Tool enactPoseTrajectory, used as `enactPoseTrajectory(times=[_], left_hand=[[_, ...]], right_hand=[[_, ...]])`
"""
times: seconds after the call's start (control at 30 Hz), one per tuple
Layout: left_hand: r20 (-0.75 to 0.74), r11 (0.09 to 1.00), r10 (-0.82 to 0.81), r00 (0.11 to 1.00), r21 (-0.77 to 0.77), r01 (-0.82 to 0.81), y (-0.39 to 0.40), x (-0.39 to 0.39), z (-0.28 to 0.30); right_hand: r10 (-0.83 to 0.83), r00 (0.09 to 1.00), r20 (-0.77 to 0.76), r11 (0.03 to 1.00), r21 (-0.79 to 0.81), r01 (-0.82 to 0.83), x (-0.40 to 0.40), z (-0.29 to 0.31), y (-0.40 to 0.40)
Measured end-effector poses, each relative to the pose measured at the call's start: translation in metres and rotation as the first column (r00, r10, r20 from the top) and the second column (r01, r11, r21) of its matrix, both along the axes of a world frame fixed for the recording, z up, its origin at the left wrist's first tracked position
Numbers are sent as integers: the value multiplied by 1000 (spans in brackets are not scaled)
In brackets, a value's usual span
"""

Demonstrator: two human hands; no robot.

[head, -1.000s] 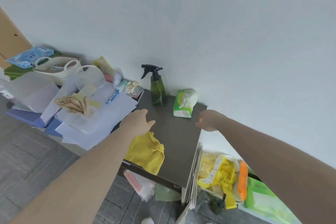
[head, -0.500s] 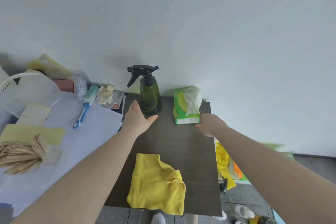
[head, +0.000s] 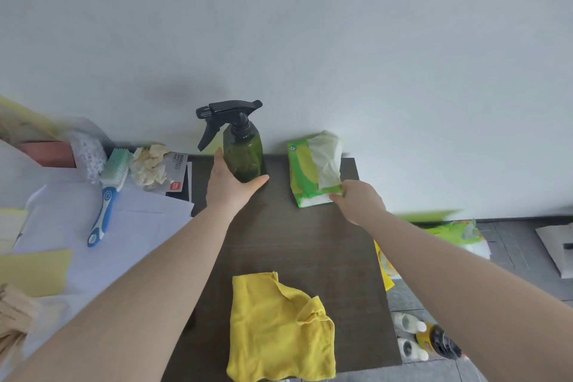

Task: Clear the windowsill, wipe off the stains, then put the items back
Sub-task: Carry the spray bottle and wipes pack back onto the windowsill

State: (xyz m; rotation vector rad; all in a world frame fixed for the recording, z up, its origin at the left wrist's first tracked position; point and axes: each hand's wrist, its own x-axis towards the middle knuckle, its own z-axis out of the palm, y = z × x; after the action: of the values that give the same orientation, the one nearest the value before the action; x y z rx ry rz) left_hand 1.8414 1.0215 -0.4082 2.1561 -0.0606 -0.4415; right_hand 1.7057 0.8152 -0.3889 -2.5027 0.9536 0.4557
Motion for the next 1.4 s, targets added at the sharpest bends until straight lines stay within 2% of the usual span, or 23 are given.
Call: enactPoseTrajectory(times=[0.1,0.2,0.37,0.53,0.73,1.0,1.2,1.4], left_hand=[[43,998,62,997,-18,-61,-7,1,-1],[95,998,55,994,19,-57,-9,3,0],[90,997,-8,996,79,1,-16,2,12],[96,996,-79,992,47,74,-29,-19,31],[131,980,-198,971,60,191,-68,-56,79],[204,899,-439,875,93,429,-172,-176,143],[208,805,-593,778,135,578,-261,-326,173],[166,686,-724,669,74,724,-359,-487,185]], right_hand=[[24,1000,8,999,-28,-24,-1,0,0],[71,997,6,997,-33,-71,-2,2,3],[103,995,9,995,6,-103,-9,5,9],[103,994,20,994,21,-104,-32,25,-11],[21,997,71,1000,1,-21,-93,60,-56],[-133,982,132,989,-53,141,-251,94,-138],[-261,954,148,960,-59,272,-426,117,-197],[-442,884,155,881,-111,460,-607,134,-253]])
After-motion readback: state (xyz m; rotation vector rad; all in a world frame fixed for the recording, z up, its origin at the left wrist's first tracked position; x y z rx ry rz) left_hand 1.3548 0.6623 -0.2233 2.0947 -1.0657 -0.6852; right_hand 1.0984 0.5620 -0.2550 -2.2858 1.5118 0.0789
